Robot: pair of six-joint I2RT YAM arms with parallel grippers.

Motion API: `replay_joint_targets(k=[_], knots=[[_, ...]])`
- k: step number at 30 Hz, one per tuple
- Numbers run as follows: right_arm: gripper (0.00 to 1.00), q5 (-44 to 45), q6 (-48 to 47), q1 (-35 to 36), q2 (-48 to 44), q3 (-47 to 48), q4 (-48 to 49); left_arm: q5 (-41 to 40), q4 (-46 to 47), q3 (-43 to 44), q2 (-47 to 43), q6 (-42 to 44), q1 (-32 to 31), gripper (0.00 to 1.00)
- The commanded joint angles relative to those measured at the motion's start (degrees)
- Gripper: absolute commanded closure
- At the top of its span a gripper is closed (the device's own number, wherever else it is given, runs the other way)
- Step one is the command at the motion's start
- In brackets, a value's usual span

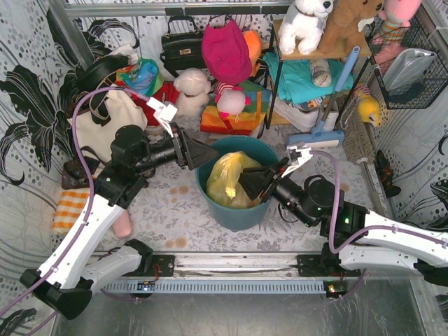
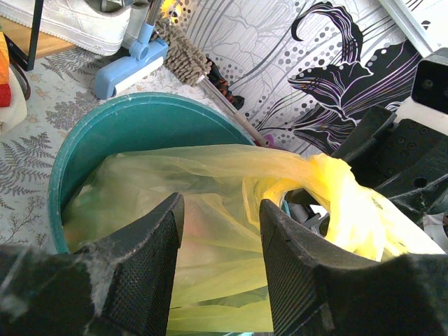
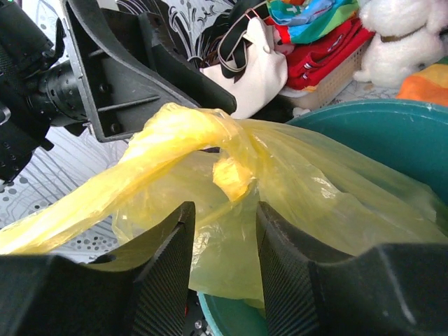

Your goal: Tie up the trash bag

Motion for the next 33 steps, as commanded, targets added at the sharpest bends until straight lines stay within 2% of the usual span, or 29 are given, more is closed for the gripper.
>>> replay_joint_targets(k=[1, 4, 11, 20, 33], knots=[[0.61, 3.0, 1.0, 0.1, 0.3, 1.6, 1.2, 1.1, 1.9, 2.2, 0.0, 0.5, -0.1, 0.45], [0.65, 3.9, 0.5, 0.1, 0.9, 0.6, 4.7, 1.3, 1.9, 2.3, 0.1, 0.5, -0.1, 0.45], [0.65, 5.0, 0.3, 0.1, 3.1, -0.6, 10.7, 1.5, 1.9, 2.3, 0.2, 0.4, 0.0, 0.45], [0.66, 9.7, 2.7, 0.1, 4.0, -1.1, 10.6, 1.5, 1.9, 2.3, 0.2, 0.5, -0.1, 0.45], [0.66, 6.7, 9.1, 0.1, 4.6, -2.4, 7.7, 1.6, 2.4, 1.9, 0.4, 0.4, -0.1, 0.45]])
